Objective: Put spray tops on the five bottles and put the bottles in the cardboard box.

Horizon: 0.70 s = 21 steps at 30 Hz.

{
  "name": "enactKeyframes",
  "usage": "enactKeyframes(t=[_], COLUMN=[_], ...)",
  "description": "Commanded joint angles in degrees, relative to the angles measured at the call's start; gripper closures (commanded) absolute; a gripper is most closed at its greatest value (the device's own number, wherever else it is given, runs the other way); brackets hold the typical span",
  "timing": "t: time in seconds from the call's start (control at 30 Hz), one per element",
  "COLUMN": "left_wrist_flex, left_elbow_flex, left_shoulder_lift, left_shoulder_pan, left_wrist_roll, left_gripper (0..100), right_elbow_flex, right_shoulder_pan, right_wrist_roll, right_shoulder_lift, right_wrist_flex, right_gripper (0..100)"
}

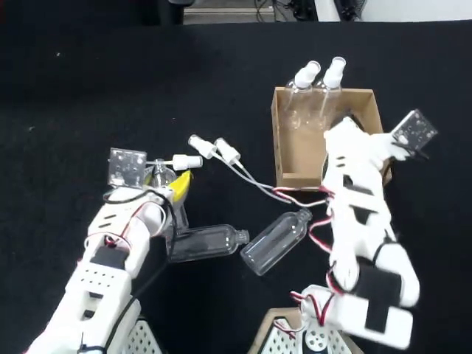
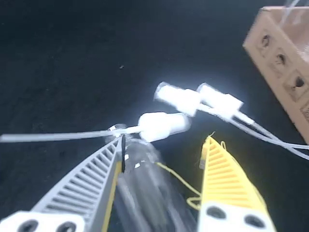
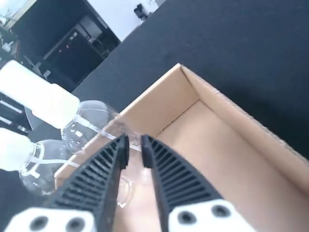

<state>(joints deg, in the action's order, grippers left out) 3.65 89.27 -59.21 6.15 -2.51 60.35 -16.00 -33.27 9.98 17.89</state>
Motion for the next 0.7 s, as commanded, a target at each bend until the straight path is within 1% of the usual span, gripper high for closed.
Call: enactKeyframes(t=[0.0,0.1,0.13,0.2,0.23,0.37,0.43,0.53,0.67], left_wrist_flex=[8.1,11.2,12.1,17.0,20.9,41.5,50.5,60.0,68.3], left_elbow_flex=[-10.4,-16.4,-18.5,-23.8,-27.4,-44.2,-51.6,-60.1,-67.6], left_shoulder_lift=[4.4,12.7,15.9,21.8,24.7,33.3,36.7,41.7,47.6], left_shoulder_pan=[-4.8,-7.2,-7.6,-7.8,-7.5,-7.5,-7.3,-7.4,-7.3], left_wrist_roll=[-6.0,-8.3,-8.7,-10.1,-10.8,-11.4,-11.3,-11.3,-7.0], left_gripper=[75,74,74,74,74,74,71,63,63], right_elbow_flex=[2.0,3.6,3.6,3.7,3.6,3.6,3.6,3.9,4.0], right_shoulder_pan=[-1.4,-0.5,0.2,1.1,1.6,4.2,5.5,7.6,8.7], right_wrist_roll=[0.0,0.0,0.0,1.5,3.1,8.1,9.4,11.1,13.4], right_shoulder_lift=[6.4,8.0,8.0,7.5,7.3,6.5,6.2,6.1,6.1], right_wrist_flex=[1.1,1.1,1.1,1.1,1.1,1.1,1.1,1.1,1.1], right_gripper=[83.2,74.7,73.7,73.9,74.2,74.9,74.9,74.9,74.9])
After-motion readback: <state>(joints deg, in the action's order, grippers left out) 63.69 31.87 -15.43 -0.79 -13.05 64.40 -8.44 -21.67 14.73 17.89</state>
